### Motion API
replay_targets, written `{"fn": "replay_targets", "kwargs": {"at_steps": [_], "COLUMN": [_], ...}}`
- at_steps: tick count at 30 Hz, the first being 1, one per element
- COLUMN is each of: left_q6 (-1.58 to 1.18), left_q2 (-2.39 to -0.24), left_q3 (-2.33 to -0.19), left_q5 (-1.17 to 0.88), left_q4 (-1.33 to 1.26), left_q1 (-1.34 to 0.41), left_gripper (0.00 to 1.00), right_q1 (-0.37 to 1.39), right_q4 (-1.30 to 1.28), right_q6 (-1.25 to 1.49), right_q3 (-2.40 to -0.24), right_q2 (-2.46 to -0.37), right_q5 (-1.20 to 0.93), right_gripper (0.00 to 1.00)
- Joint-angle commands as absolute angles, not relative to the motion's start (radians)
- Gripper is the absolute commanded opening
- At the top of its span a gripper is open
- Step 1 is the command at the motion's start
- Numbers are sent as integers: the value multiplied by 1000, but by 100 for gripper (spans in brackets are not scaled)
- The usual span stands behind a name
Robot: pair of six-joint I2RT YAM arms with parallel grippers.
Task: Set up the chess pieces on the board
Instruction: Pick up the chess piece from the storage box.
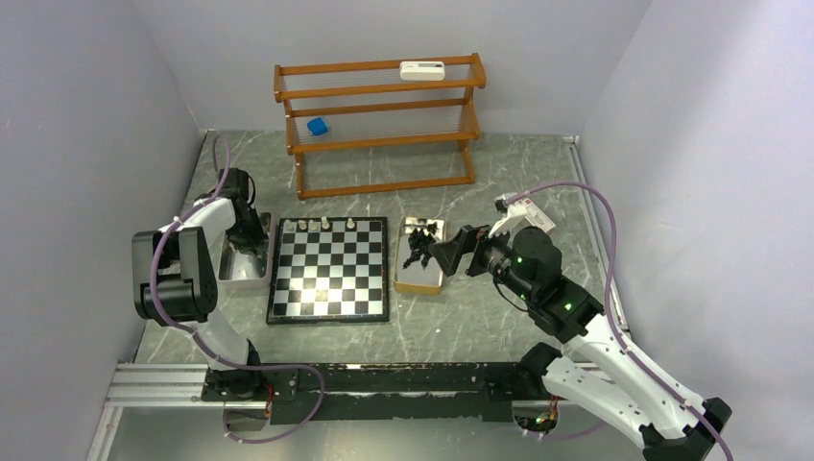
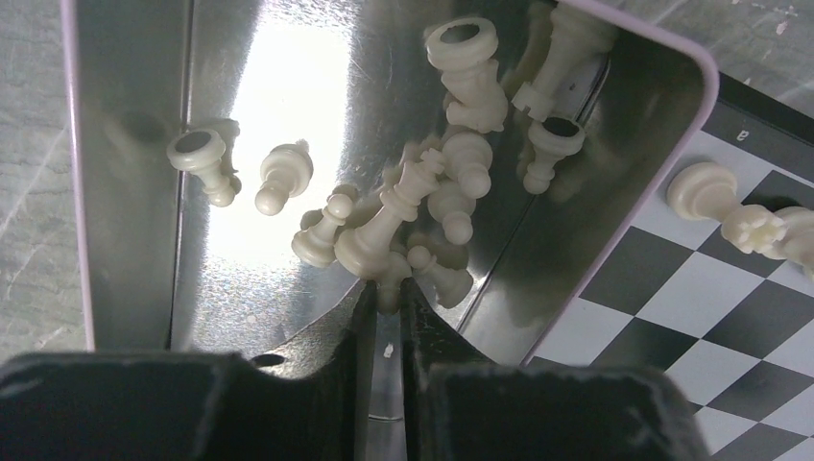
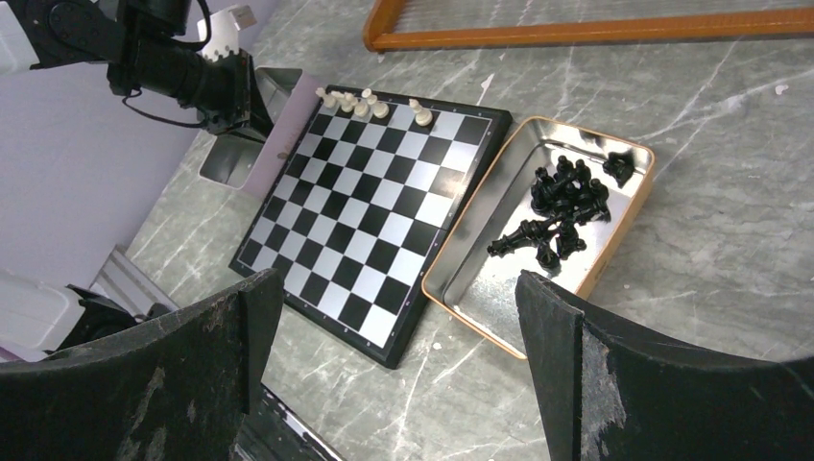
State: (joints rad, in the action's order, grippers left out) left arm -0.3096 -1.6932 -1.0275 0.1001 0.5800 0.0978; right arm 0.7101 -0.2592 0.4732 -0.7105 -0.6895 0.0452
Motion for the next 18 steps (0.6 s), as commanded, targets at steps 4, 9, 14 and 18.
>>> {"fn": "replay_targets", "kwargs": {"at_steps": [4,9,14,18], "left_q6": [-299,-299,-293,-294], "left_q2": [-1664,-1634,-1605,-1572], "left_q3": [-1055,-1065,-1070,-1071], "left_q5": [76,84,90,67], "left_q4": [583,600,610,615], "left_q1": [105,105,105,104], "left_gripper": [15,13,13,13], "right_q1": [713,713,713,714], "right_q4": [-252,-254,-251,-247], "right_q6": [467,470,477,486], "right_q3": [-733,-735,-732,-721], "right_q2": [-684,-689,-690,-691], "right_q5": [51,53,49,39], "right_gripper": [95,96,95,95]}}
